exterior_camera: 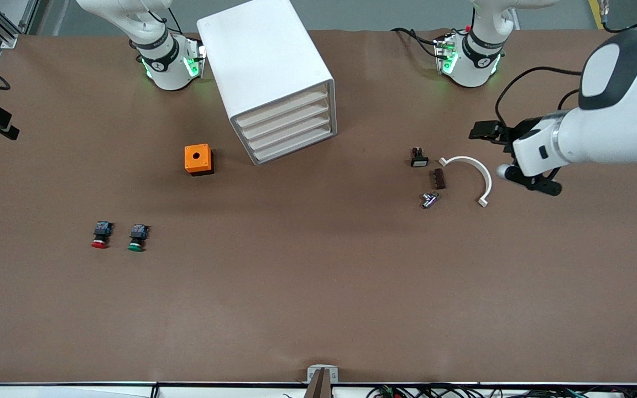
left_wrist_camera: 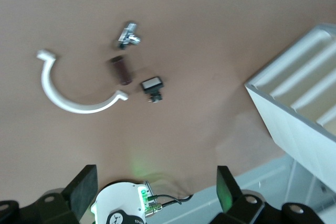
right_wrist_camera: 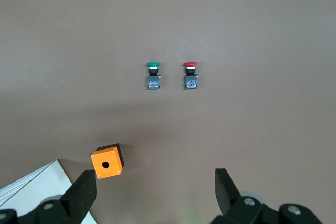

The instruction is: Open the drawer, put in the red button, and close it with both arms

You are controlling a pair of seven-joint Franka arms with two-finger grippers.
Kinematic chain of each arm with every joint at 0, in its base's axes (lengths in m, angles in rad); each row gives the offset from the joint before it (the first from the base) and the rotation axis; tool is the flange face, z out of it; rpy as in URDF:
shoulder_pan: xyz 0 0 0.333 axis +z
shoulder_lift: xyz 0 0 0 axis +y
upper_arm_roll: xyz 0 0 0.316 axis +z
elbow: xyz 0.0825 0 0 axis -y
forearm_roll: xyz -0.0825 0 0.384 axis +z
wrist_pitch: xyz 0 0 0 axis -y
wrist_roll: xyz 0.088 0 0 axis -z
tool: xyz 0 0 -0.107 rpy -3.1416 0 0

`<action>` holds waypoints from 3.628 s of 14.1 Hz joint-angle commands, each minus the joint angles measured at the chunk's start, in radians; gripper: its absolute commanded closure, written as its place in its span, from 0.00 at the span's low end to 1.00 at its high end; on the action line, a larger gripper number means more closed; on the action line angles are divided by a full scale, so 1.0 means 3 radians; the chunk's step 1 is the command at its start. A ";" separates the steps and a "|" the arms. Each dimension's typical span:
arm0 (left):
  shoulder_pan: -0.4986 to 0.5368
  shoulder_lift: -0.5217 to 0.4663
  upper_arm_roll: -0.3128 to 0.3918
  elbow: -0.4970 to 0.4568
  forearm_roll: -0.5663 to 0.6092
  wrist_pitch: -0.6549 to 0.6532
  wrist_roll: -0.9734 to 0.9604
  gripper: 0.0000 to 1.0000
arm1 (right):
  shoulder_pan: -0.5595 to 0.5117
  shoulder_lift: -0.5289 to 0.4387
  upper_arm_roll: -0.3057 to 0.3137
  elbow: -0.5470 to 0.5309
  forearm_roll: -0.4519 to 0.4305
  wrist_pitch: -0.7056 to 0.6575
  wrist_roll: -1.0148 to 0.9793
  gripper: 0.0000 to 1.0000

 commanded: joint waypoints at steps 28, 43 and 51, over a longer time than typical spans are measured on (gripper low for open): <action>-0.1086 0.1513 -0.0513 -0.0997 -0.3574 0.1286 0.2637 0.00 | -0.0365 0.1190 0.0007 -0.1305 -0.0036 0.2221 0.0008 0.00; -0.1567 0.1651 -0.0513 -0.0976 -0.4305 0.1706 0.3056 0.45 | -0.0447 0.1737 0.0017 -0.1463 -0.0016 0.3008 -0.0365 0.00; -0.1639 0.1661 -0.0508 -0.0879 -0.4408 0.1793 0.3010 0.99 | -0.0452 0.1896 0.0033 -0.1458 -0.0001 0.3132 -0.0365 0.00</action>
